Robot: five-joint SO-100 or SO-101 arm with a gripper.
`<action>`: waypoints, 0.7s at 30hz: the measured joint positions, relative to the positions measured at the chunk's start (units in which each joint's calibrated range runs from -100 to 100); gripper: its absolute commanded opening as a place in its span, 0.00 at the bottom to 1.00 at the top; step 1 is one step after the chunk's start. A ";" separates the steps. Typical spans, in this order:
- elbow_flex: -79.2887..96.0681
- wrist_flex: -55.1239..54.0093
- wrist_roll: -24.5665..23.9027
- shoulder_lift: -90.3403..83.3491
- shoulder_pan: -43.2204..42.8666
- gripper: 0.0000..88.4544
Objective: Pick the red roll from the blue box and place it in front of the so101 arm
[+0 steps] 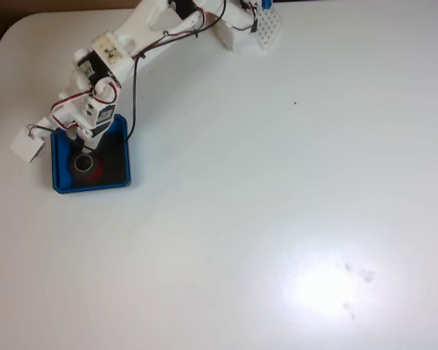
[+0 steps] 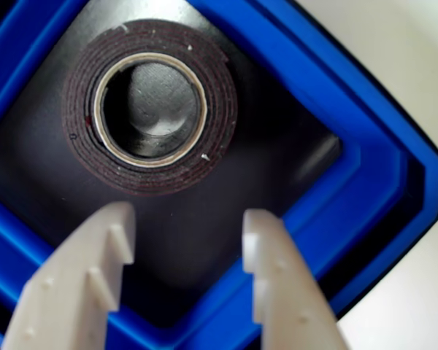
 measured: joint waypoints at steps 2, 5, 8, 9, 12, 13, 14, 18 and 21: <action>0.00 0.00 0.00 0.00 0.00 0.16; -0.09 0.00 0.00 0.25 0.00 0.16; -0.09 0.00 0.00 1.69 0.00 0.16; -0.09 0.00 0.00 1.95 0.00 0.16; -0.09 -1.97 0.00 2.29 0.00 0.16; -0.09 -3.04 0.00 2.37 0.00 0.16; -0.09 -4.19 -0.08 2.79 0.00 0.16; -0.09 -7.80 0.00 5.93 0.00 0.16; -0.09 -9.03 0.00 6.60 0.00 0.16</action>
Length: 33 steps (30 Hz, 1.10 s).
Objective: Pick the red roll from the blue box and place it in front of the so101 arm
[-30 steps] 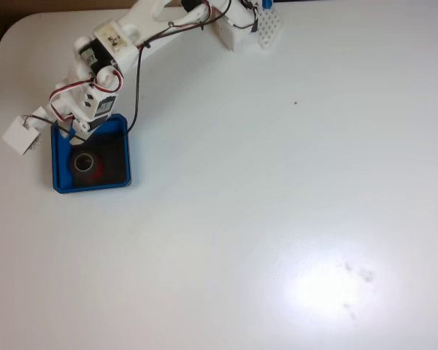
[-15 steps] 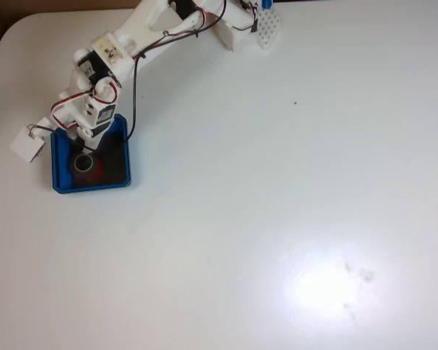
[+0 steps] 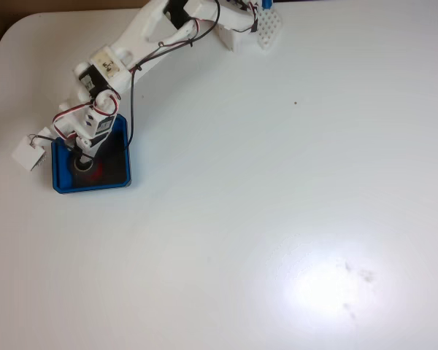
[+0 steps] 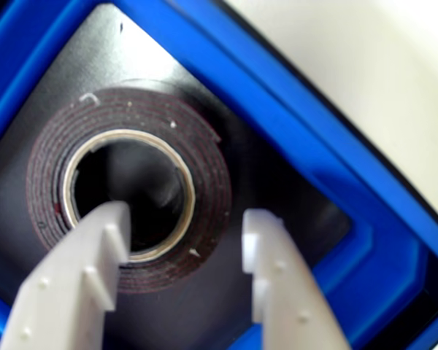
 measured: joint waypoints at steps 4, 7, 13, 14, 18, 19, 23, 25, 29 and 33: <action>0.00 -0.33 0.00 0.00 0.00 0.16; 0.00 -0.57 0.00 1.10 0.00 0.16; 0.00 -3.94 0.00 2.96 0.00 0.16; 0.00 -4.19 0.00 3.05 0.00 0.16; 0.00 -4.52 -0.08 4.66 0.00 0.16; 0.00 -4.52 -0.08 5.17 0.00 0.16; 0.00 -4.60 0.08 5.50 0.00 0.16; 0.00 -4.60 0.08 5.50 0.00 0.16; 0.00 -4.60 0.17 6.10 0.00 0.15; 0.00 -4.60 0.25 6.10 0.00 0.15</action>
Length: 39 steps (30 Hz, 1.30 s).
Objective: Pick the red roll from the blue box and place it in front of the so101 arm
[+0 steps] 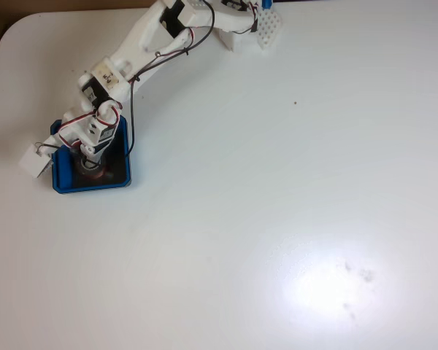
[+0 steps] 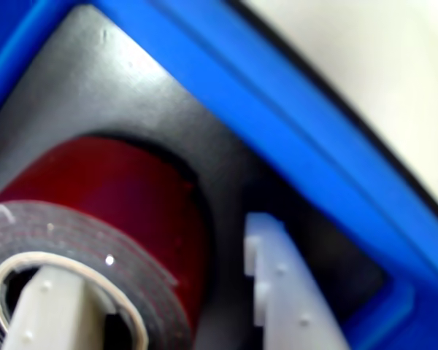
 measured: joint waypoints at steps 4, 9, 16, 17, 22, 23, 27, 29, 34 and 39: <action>0.00 0.00 0.00 0.00 0.00 0.14; 0.00 0.00 0.00 0.00 0.00 0.06; 0.00 0.00 0.00 0.00 0.00 0.01; 0.00 0.00 0.00 0.00 0.00 0.01; 0.00 0.00 0.00 0.00 0.20 0.01; 0.00 0.00 0.00 -0.42 0.20 0.01; 0.54 0.00 0.00 -4.91 0.20 0.01; 2.33 0.00 0.00 -9.14 0.20 0.01; 11.66 0.00 0.00 -21.00 -0.69 0.01; 25.74 0.00 0.00 -34.04 -5.84 0.01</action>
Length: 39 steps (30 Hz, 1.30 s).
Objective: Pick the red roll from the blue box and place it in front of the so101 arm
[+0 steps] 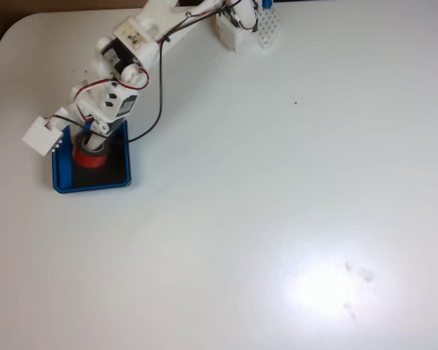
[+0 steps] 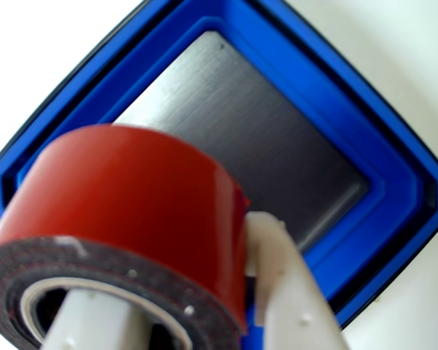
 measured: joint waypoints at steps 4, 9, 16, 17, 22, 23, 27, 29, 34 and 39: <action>13.54 0.00 0.00 -10.75 -5.84 0.01; 31.12 0.00 0.08 -25.91 -17.22 0.01; 47.89 0.00 0.08 -40.64 -35.23 0.01; 49.51 0.00 0.08 -41.24 -37.31 0.01; 56.86 0.00 -0.25 -42.08 -43.84 0.01; 58.03 0.00 -0.25 -42.08 -44.43 0.01; 61.88 0.00 -0.25 -42.08 -45.32 0.01; 62.96 0.00 -0.25 -42.08 -45.23 0.01; 64.93 0.00 -0.25 -42.08 -45.42 0.01; 66.64 0.00 -0.25 -42.08 -45.42 0.01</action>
